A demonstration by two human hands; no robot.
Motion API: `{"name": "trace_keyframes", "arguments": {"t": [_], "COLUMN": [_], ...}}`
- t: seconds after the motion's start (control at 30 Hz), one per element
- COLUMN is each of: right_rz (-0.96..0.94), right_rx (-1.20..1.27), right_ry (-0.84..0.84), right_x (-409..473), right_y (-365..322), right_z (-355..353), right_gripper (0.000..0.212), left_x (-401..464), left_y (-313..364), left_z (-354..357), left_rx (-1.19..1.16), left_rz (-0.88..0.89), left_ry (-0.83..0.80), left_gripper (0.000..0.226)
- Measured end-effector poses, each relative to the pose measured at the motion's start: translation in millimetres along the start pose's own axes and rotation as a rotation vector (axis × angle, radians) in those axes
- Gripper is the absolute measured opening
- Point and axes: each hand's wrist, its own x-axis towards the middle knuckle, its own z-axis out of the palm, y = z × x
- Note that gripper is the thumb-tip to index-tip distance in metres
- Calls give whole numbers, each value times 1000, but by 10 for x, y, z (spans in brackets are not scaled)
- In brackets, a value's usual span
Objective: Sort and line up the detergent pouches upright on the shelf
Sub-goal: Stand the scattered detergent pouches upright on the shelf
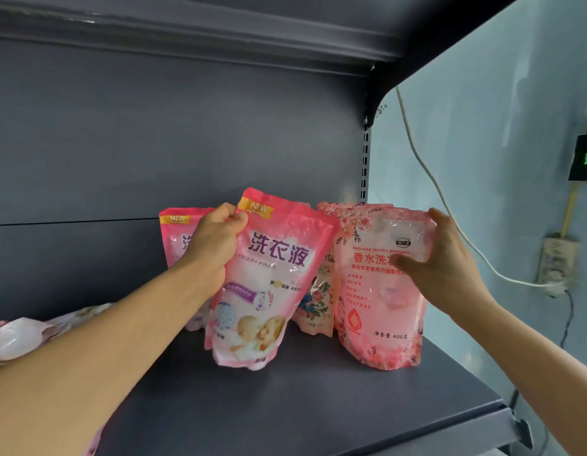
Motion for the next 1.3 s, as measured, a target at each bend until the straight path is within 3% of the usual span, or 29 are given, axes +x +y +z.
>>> {"name": "trace_keyframes", "arguments": {"t": [0.17,0.47,0.63,0.73,0.87,0.93,1.3], "right_rz": [-26,-48,-38,44,45,37,20], "right_rx": [2,41,82,103,20,-3,59], "right_ry": [-2,-10,-22,-91,-182,-181,-160], "right_x": [-1,-32,-82,-170,-317,-363,-363], "right_y": [17,119,231,306,422,471,587], "right_z": [21,80,117,172,297,343,354], "right_gripper": [86,87,98,112,112,114,120], "left_x": [50,67,-85,-321,-564,-619,-597], "left_y": [-194,-537,-563,-654,-918,-1009,-1050], "left_z": [255,472,317,252,209,233,335], "left_rx": [-129,-193,-17,176,505,607,693], "left_rz": [20,45,31,-52,-146,-128,-132], "left_ry": [231,343,123,-40,-226,-246,-173], "left_gripper": [29,33,14,48,92,100,97]}}
